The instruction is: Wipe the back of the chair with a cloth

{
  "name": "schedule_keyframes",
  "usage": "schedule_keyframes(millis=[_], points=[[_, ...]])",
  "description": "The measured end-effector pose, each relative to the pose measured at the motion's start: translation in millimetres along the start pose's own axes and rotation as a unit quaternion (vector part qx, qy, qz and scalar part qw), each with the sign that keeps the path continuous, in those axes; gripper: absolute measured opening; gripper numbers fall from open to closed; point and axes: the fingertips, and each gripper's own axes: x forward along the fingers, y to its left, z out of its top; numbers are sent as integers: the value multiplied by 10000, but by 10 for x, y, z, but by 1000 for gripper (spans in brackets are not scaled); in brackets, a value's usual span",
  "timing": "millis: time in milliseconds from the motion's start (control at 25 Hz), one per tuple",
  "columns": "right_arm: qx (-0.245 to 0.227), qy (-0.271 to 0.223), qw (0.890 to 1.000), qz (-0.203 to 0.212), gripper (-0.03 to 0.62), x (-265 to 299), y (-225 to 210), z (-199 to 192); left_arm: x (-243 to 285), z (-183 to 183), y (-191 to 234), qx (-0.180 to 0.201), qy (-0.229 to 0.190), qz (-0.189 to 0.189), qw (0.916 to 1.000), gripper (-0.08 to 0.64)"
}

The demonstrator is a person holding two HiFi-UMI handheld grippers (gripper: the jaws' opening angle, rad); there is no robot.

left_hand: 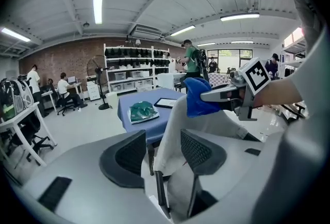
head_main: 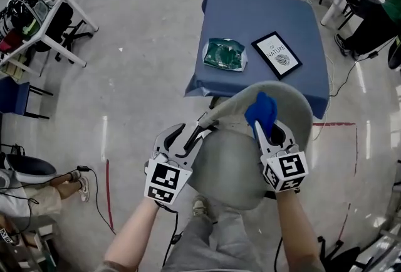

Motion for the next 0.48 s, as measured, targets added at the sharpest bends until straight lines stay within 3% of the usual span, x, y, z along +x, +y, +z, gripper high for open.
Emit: schedule_keyframes(millis=[480], points=[[287,226,9993,-121,86,776,-385,-552,866,-1030,73,-279,841,-23,9961,229]])
